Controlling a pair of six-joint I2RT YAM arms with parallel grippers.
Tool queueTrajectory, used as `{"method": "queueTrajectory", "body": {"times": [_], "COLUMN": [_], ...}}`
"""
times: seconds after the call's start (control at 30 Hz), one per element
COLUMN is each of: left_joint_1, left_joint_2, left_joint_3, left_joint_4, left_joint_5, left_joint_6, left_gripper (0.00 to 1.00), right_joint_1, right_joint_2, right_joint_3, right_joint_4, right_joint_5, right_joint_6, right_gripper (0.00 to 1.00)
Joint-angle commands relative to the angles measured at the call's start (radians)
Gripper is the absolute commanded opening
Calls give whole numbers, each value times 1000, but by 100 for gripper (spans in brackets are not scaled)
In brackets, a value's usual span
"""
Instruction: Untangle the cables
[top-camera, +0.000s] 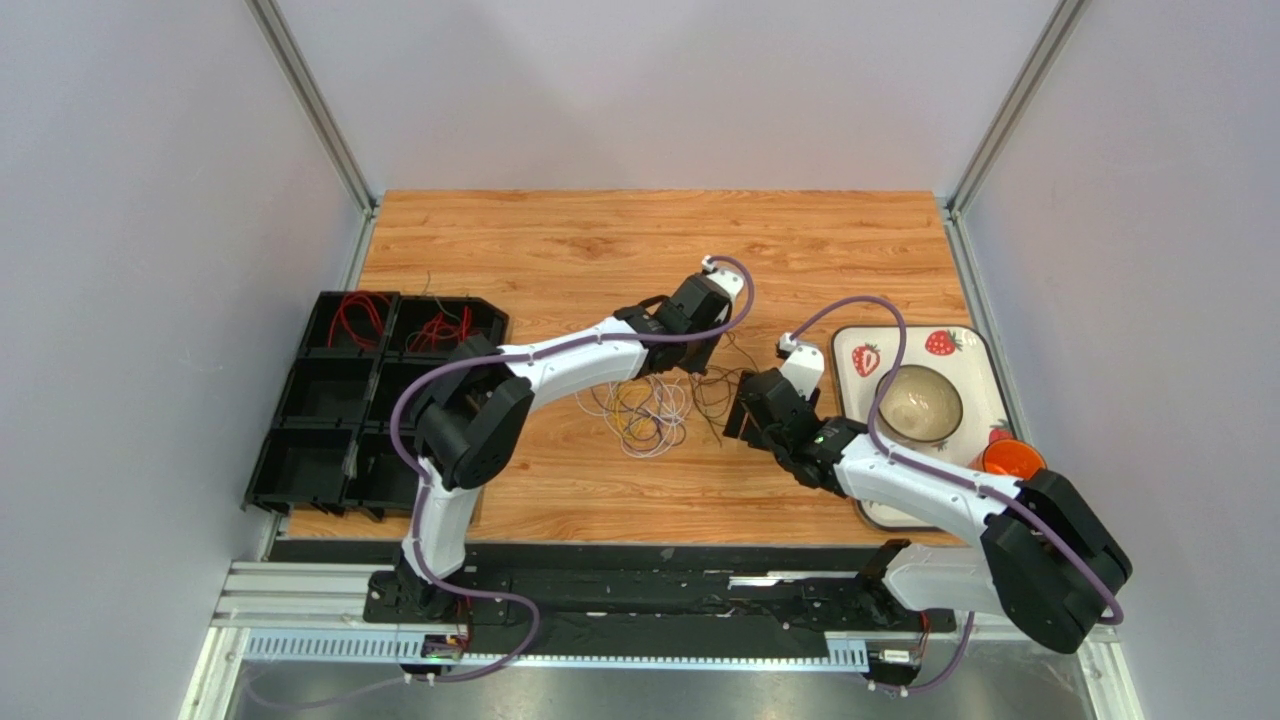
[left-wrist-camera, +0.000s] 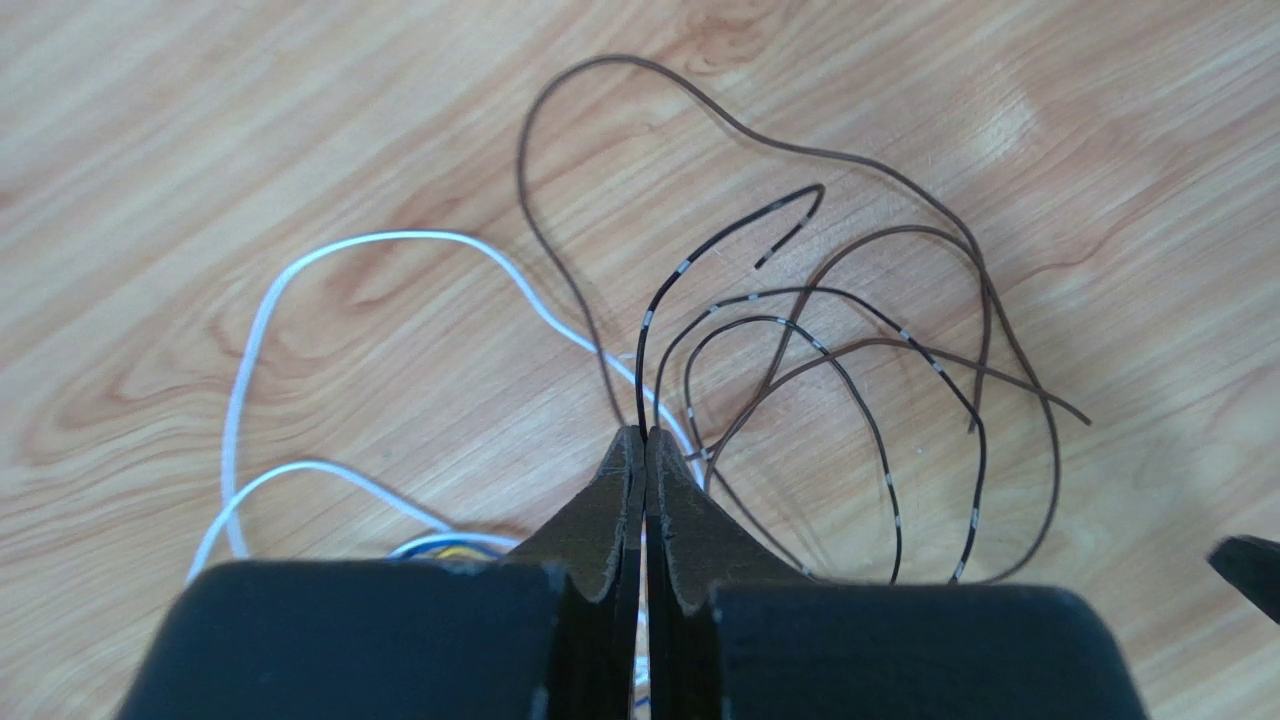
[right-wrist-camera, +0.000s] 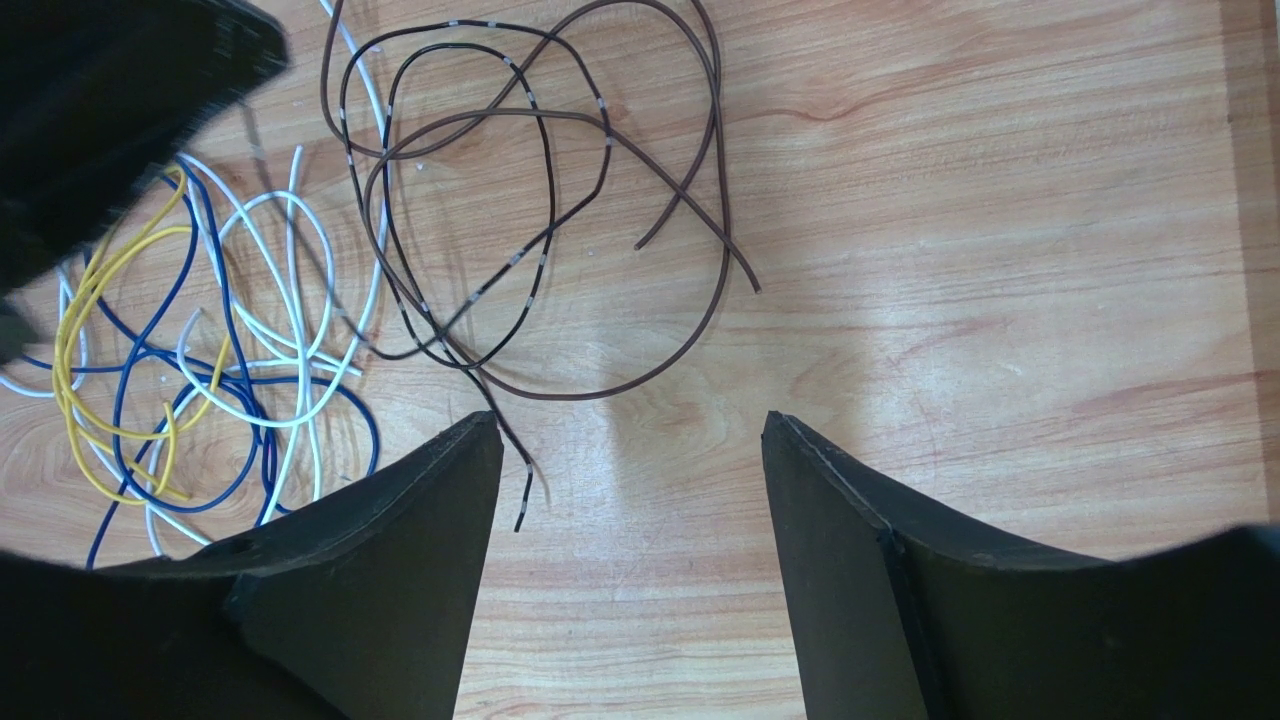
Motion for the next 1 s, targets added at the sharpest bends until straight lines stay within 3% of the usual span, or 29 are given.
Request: {"method": "queueTrajectory", "body": {"times": [0.0,0.17,0.33,0.53,0.77,0.8,0.83,0.9,0.93,0.97], "left_joint_1": [30,55,60,60,54,43,35,-3,-21,-38], "left_joint_2": [-190,-338,-376,-404,-586,-605,-619,-645,-651,-655], "left_joint_3": [102,182,119,-105,-402,-422,-454,-475,-487,-493], "left_joint_4": [-122,-223,-269,-265,-200,-196,-191,-179,-176,-173], "left_joint_5": [-45,-66,-117,-48,50,65,81,128,131,127], "left_joint_6": [1,31,16,-102,-179,-174,-168,-147,-140,-139], "left_gripper": [0,0,0,0,0,3,17,32,49,55], "right_joint_1": [-4,-2,-2,-2,-4,-2,-2,-2,-2,-2], "right_joint_2": [-16,-31,-29,-34,-26,-25,-20,-14,-8,-8], "right_joint_3": [20,7,7,2,7,8,11,17,19,22], "right_joint_4": [22,37,42,48,50,48,47,42,39,34], "right_joint_5": [16,13,8,-3,-10,-10,-12,-12,-7,-9], "right_joint_6": [1,1,-3,-8,-13,-14,-13,-11,-11,-10], "right_gripper": [68,68,68,68,68,68,68,68,68,68]}}
